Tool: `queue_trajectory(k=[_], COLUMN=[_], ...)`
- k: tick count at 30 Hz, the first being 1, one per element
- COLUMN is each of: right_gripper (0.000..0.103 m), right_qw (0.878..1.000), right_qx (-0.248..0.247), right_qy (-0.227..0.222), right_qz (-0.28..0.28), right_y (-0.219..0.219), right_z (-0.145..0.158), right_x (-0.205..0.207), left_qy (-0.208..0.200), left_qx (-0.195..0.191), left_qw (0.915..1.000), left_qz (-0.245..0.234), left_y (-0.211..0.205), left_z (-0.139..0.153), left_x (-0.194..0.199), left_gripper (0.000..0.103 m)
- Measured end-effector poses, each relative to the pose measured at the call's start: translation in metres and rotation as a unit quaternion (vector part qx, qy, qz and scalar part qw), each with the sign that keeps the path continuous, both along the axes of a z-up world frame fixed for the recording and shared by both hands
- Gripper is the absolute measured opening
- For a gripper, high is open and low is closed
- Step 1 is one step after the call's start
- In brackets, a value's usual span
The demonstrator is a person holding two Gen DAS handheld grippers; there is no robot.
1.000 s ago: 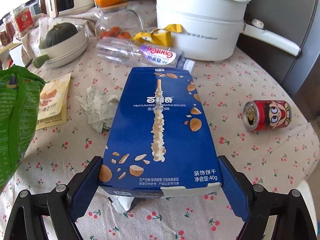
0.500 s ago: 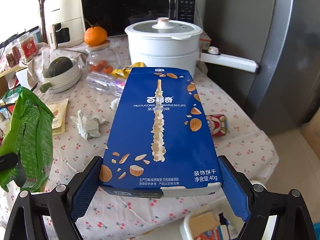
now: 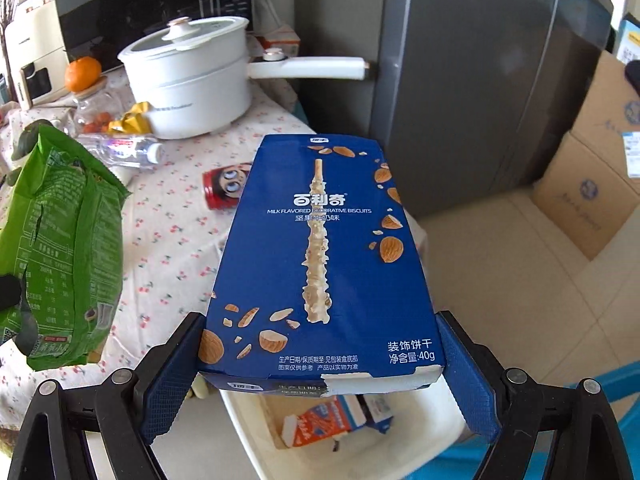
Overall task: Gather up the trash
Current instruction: 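Drop the chip bag and biscuit box into the white bin, opening both grippers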
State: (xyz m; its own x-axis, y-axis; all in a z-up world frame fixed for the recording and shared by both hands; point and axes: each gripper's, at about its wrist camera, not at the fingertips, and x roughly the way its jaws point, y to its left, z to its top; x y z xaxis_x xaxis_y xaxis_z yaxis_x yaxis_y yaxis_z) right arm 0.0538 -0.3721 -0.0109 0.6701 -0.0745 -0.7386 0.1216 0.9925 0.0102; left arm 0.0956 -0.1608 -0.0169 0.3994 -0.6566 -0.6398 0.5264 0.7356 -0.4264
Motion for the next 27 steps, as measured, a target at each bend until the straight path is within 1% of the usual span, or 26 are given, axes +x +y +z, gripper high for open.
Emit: queue_trajectory(k=[6,9,11,15,19,23,24,26,27], right_gripper=[0.092,0.092,0.092,0.092,0.092,0.092,0.092,0.092,0.092], right_qw=[0.999,0.998,0.998,0.997,0.995,0.994,0.994,0.993,0.993], right_qx=[0.003,0.014,0.018,0.019,0.023,0.028,0.029,0.033,0.036], right_qy=[0.027,0.039,0.046,0.063,0.080,0.093,0.096,0.103,0.106], right_qz=[-0.033,-0.044,-0.048,-0.051,-0.048,-0.041,-0.040,-0.036,-0.034], right_y=[-0.047,-0.065,-0.074,-0.084,-0.087,-0.087,-0.087,-0.085,-0.084], right_z=[-0.018,-0.027,-0.032,-0.042,-0.052,-0.059,-0.060,-0.062,-0.063], right_x=[-0.023,-0.032,-0.037,-0.037,-0.037,-0.037,-0.037,-0.035,-0.035], left_qy=[0.020,0.025,0.031,0.034,0.015,0.010,0.012,0.010,0.008], left_qx=[-0.017,-0.014,-0.001,0.033,0.070,0.099,0.105,0.115,0.121], left_qw=[0.9978,0.9962,0.9956,0.9946,0.9925,0.9905,0.9899,0.9884,0.9876], left_qz=[-0.061,-0.082,-0.088,-0.092,-0.099,-0.096,-0.095,-0.098,-0.099], left_y=[-0.066,-0.093,-0.107,-0.122,-0.132,-0.133,-0.131,-0.127,-0.124], left_z=[-0.024,-0.038,-0.051,-0.078,-0.103,-0.116,-0.116,-0.112,-0.110], left_x=[-0.007,-0.009,-0.009,-0.004,0.000,0.003,0.004,0.003,0.002], left_gripper=[0.000,0.000,0.000,0.000,0.000,0.003,0.006,0.021,0.042])
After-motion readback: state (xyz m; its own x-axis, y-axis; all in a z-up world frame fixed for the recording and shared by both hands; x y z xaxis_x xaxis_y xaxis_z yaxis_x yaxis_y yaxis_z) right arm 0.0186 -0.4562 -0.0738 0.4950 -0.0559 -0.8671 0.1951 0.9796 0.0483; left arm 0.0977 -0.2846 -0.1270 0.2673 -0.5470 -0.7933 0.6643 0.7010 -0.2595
